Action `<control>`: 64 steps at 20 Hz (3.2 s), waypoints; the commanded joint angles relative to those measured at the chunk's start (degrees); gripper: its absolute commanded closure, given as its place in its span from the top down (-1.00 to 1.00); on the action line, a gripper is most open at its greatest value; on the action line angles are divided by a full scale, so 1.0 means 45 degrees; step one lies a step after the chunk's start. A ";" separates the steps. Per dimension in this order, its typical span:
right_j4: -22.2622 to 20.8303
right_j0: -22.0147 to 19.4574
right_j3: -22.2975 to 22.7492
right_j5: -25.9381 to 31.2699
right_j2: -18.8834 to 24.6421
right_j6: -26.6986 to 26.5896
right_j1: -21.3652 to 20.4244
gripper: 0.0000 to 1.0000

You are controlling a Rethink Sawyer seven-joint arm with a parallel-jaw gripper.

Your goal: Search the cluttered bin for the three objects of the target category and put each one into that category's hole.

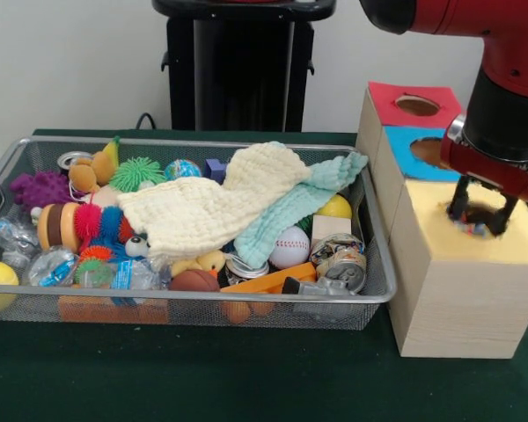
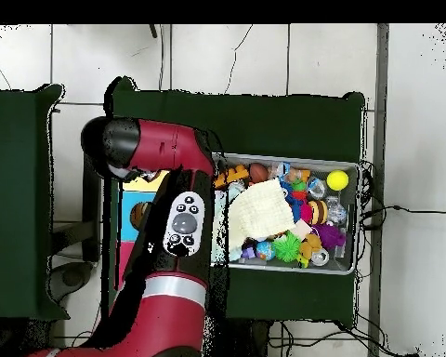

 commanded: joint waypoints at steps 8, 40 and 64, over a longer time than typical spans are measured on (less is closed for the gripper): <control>0.0202 -0.0510 -0.0157 0.1322 0.0809 0.1592 -0.1102 -1.00; -0.2680 -0.2467 0.0708 0.3415 0.0659 -0.2141 -0.3218 -1.00; -0.4255 -0.3701 0.1715 0.2981 0.1860 -0.3028 -0.4431 -1.00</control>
